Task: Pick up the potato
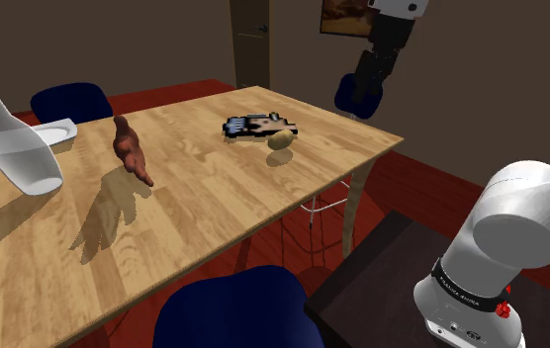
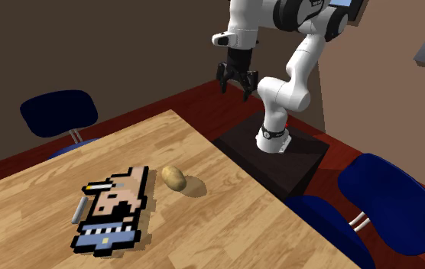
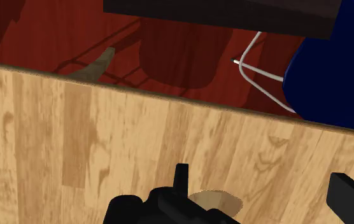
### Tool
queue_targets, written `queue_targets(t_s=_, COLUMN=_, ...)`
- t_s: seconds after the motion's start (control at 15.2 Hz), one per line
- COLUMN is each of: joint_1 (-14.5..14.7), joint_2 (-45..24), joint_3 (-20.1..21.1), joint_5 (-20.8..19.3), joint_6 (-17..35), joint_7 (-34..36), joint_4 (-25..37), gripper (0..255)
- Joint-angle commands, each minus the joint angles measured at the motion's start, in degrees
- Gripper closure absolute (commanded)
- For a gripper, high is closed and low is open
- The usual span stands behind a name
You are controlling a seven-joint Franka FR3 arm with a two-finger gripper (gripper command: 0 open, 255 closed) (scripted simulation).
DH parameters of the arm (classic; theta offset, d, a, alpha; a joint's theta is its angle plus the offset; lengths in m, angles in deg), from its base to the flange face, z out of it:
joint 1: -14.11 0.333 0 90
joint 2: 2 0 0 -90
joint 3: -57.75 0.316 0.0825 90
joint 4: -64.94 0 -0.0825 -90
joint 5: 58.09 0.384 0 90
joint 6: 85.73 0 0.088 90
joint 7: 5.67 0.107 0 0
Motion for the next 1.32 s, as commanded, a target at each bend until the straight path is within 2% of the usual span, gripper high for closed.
queue_targets(t_s=0.0, joint_1=0.0, joint_2=0.0, joint_3=0.0, joint_5=0.0, joint_6=0.0, joint_7=0.0, joint_4=0.0, gripper=0)
queue_targets(t_s=0.33, joint_1=3.6, joint_2=-11.4, joint_3=-5.4, joint_5=-2.7, joint_6=4.6, joint_7=-14.4, joint_4=4.1, gripper=0)
queue_targets(t_s=0.66, joint_1=7.1, joint_2=-23.7, joint_3=-9.4, joint_5=-3.6, joint_6=8.0, joint_7=-28.4, joint_4=10.3, gripper=0)
queue_targets(t_s=0.99, joint_1=9.7, joint_2=-36.2, joint_3=-11.6, joint_5=-2.9, joint_6=10.2, joint_7=-42.0, joint_4=18.0, gripper=0)
queue_targets(t_s=1.25, joint_1=10.9, joint_2=-45.9, joint_3=-11.8, joint_5=-2.0, joint_6=11.2, joint_7=-52.1, joint_4=24.7, gripper=0)
